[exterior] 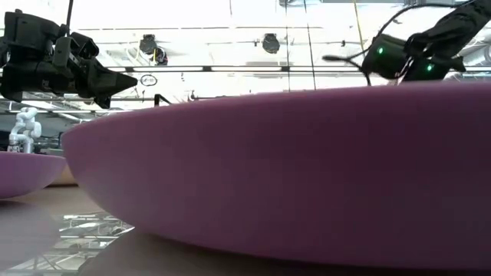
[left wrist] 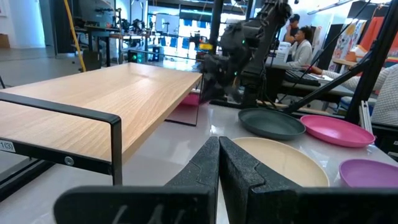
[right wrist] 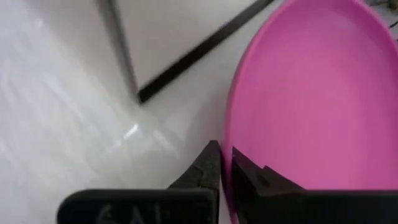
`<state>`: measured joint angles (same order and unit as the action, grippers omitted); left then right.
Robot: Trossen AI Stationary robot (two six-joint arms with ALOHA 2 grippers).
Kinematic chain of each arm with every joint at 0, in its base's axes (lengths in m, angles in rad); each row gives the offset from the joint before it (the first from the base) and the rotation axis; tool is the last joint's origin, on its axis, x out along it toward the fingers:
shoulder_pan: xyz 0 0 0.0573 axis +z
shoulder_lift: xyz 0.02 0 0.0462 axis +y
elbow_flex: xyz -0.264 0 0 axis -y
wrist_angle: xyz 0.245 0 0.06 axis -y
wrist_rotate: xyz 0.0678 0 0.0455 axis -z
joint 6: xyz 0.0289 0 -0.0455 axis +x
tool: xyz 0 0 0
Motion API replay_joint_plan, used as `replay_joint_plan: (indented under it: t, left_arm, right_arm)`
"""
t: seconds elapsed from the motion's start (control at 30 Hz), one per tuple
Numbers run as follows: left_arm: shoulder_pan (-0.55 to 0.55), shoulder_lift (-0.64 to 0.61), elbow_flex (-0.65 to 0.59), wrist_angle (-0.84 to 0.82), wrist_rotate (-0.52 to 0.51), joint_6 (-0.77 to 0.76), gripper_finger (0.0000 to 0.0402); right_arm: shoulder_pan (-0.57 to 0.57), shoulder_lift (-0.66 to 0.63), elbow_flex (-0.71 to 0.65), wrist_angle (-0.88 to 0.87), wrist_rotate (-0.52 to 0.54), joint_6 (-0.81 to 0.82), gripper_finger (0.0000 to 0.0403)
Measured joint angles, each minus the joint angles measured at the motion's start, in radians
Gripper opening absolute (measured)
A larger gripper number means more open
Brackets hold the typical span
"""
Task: Place and stack plates onto a shelf
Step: Put the top pink plate on the shelf
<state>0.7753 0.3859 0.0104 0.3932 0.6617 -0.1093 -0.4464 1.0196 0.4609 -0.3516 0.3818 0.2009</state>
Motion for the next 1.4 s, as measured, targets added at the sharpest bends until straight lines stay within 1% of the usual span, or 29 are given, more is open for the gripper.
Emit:
replay_joint_plan:
  t: [0.07,0.17,0.27,0.43,0.53,0.6,0.63,0.7,0.8,0.87,0.97,1.1,1.2,1.4]
  left_arm:
    - [0.000,0.000,0.000,0.000,0.000,0.000,0.0012]
    - [0.000,0.000,0.000,0.000,0.000,0.000,0.0012]
    - [0.000,0.000,0.000,0.000,0.000,0.000,0.0012]
    - [0.000,0.000,0.000,0.000,0.000,0.000,0.0012]
    - [0.000,0.000,0.000,0.000,0.000,0.000,0.0012]
    - [0.000,0.000,0.000,0.000,0.000,0.000,0.0012]
    - [0.000,0.000,0.000,0.000,0.000,0.000,0.0012]
    - [0.000,0.000,0.000,0.000,0.000,0.000,0.0012]
    - [0.000,0.000,0.000,0.000,0.000,0.000,0.0012]
    - [0.000,0.000,0.000,0.000,0.000,0.000,0.0012]
    - [0.000,0.000,0.000,0.000,0.000,0.000,0.0012]
    - [0.000,0.000,0.000,0.000,0.000,0.000,0.0012]
    - [0.000,0.000,0.000,0.000,0.000,0.000,0.0012]
    - [0.000,0.000,0.000,0.000,0.000,0.000,0.0012]
  right_arm:
    - [0.008,-0.047,0.000,-0.002,0.045,0.011,0.0002]
    - [0.020,-0.114,0.000,0.016,0.149,0.005,0.0001]
    - [0.034,-0.171,0.000,0.112,0.219,-0.054,0.0001]
    - [0.066,-0.217,0.000,0.417,0.212,-0.258,0.0001]
    - [0.100,-0.212,0.000,0.606,0.143,-0.398,0.0001]
    - [0.122,-0.195,0.015,0.683,0.100,-0.458,0.0001]
    - [0.132,-0.184,0.029,0.691,0.085,-0.475,0.0001]
    - [0.146,-0.152,0.064,0.695,0.065,-0.497,0.0000]
    - [0.154,-0.090,0.114,0.696,-0.008,-0.506,0.0000]
    - [0.159,-0.036,0.147,0.693,-0.062,-0.508,0.0000]
    - [0.161,0.052,0.193,0.664,-0.099,-0.520,0.0000]
    - [0.160,0.165,0.230,0.645,-0.100,-0.554,0.0000]
    - [0.161,0.226,0.246,0.636,-0.100,-0.570,0.0000]
    - [0.161,0.275,0.251,0.639,-0.098,-0.571,0.0000]
